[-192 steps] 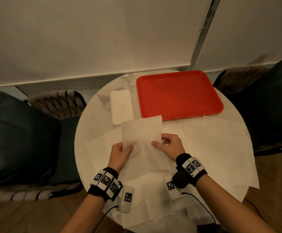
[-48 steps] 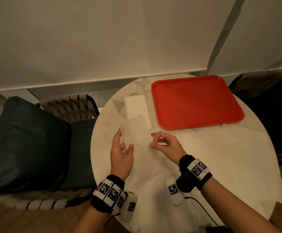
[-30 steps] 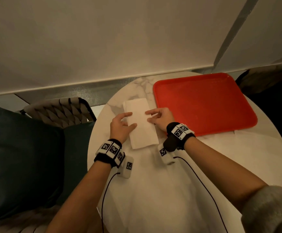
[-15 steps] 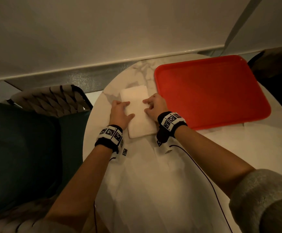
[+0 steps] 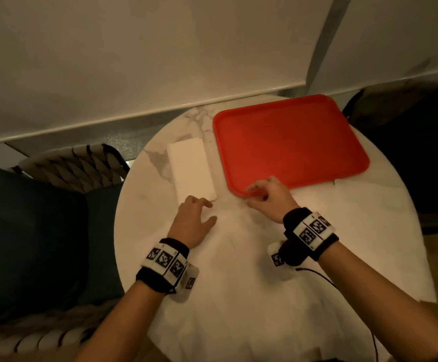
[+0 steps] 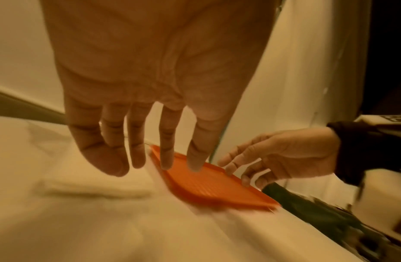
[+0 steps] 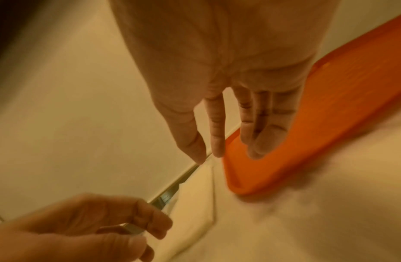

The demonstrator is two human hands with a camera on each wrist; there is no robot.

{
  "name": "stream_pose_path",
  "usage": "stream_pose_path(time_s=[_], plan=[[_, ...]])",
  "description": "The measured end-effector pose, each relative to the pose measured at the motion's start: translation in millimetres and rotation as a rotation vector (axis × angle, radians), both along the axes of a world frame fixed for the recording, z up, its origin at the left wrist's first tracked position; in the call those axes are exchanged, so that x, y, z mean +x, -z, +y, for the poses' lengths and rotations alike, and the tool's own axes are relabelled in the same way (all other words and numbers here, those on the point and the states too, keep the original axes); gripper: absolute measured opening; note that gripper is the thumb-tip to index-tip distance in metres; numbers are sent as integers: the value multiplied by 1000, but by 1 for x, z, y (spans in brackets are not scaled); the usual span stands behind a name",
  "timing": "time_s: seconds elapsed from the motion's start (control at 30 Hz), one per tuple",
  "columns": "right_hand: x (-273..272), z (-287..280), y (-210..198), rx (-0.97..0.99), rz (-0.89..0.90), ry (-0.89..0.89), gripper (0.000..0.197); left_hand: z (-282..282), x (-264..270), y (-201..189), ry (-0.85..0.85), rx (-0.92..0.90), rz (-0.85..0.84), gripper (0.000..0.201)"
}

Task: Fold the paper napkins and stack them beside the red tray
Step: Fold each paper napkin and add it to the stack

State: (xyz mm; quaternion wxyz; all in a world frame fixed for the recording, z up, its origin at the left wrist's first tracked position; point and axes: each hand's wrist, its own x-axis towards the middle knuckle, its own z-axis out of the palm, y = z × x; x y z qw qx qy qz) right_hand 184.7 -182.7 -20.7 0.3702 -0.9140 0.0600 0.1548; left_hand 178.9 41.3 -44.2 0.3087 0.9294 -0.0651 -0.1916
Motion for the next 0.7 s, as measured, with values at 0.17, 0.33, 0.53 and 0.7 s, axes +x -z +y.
stream_pose_path(time_s=[0.17,0.33,0.53,0.7], plan=[[-87,-52,17,-98,59,50,31,-47,-67,19,93,70,-43,58],[-143,-78,48,-265,91,24,55,-72,-99,37,17,118,4,75],[-162,-85,57,-253,102,15,60,-87,-98,38,-97,123,-61,64],[-162,-94,61,-79,86,73,56,-98,-106,25,-188,-260,-49,53]])
